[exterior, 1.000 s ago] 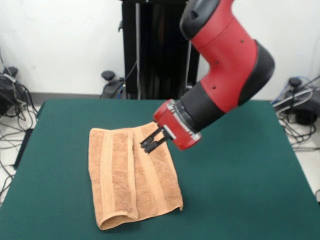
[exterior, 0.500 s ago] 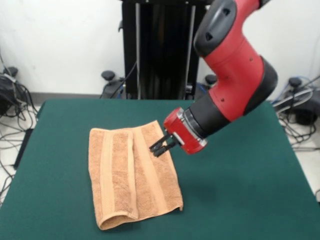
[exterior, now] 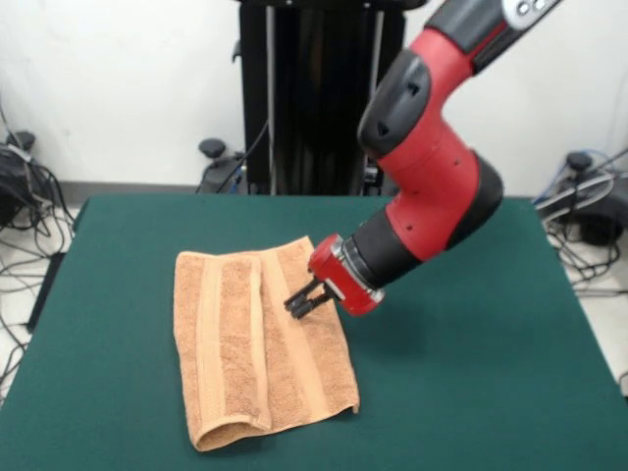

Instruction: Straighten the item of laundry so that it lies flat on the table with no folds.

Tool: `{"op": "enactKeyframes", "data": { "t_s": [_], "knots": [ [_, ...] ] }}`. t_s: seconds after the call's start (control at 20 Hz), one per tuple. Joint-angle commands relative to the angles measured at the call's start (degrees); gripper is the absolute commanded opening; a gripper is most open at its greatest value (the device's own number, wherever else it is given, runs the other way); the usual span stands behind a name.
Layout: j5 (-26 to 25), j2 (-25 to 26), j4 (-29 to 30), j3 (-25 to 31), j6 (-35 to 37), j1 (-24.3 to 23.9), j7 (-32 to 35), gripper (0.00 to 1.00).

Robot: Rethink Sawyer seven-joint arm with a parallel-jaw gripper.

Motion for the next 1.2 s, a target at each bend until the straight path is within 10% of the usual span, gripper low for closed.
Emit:
{"op": "enactKeyframes", "data": {
  "t_s": [0.05,1.2],
  "knots": [
    [-0.3,2.9,-5.7,15.6,-5.4,-3.0,8.9,0.0],
    [-2.3,11.0,-18.5,4.2,5.9,-7.1,8.5,0.0]
  ]
}}
